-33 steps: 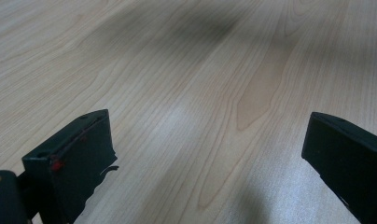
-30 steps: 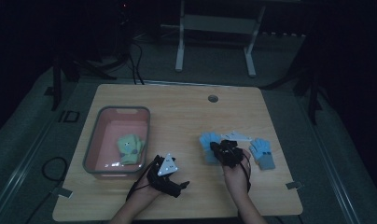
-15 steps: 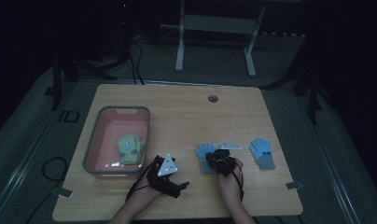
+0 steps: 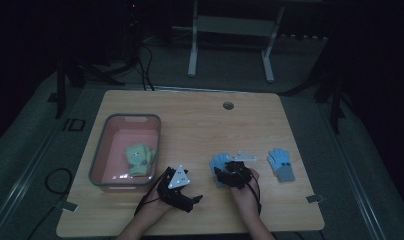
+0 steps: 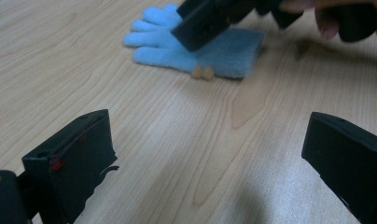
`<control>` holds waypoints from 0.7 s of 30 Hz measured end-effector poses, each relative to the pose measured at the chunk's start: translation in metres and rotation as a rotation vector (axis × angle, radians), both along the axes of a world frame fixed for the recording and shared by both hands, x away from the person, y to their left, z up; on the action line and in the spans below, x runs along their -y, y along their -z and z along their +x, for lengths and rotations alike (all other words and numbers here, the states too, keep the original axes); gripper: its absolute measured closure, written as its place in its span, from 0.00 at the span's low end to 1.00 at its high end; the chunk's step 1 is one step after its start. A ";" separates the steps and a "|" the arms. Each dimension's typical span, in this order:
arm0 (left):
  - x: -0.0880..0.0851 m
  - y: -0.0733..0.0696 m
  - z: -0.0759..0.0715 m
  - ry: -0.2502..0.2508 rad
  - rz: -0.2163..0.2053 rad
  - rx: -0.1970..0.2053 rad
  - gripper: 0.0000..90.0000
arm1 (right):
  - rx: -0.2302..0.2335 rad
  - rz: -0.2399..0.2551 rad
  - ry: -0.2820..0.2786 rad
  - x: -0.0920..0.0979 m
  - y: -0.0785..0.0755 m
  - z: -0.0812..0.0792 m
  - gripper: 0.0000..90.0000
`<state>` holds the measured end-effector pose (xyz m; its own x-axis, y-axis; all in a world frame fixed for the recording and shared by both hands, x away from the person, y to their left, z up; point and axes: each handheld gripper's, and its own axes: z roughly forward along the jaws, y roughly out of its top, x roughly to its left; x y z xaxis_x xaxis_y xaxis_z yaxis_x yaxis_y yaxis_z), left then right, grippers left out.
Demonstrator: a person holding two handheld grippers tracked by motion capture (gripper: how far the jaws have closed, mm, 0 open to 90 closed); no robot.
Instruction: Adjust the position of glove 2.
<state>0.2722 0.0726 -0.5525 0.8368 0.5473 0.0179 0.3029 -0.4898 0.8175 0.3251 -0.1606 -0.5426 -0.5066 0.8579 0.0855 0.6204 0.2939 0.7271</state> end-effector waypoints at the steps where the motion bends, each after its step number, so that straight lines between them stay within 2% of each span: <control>1: 0.000 0.000 0.000 0.000 0.000 0.000 0.03 | 0.006 0.001 -0.012 0.002 -0.004 0.000 0.54; 4: 0.001 0.001 0.000 0.003 0.014 0.002 0.03 | 0.018 0.009 -0.031 0.008 -0.012 0.003 0.55; 11: 0.001 0.002 0.000 -0.002 0.015 0.002 0.03 | 0.054 0.006 -0.055 0.031 -0.031 0.011 0.60; 16: 0.000 0.002 -0.001 0.002 0.017 0.004 0.03 | 0.082 -0.020 -0.065 0.052 -0.042 0.015 0.58; 21: 0.001 0.002 -0.001 0.001 0.021 0.000 0.03 | 0.097 -0.011 -0.068 0.075 -0.049 0.017 0.58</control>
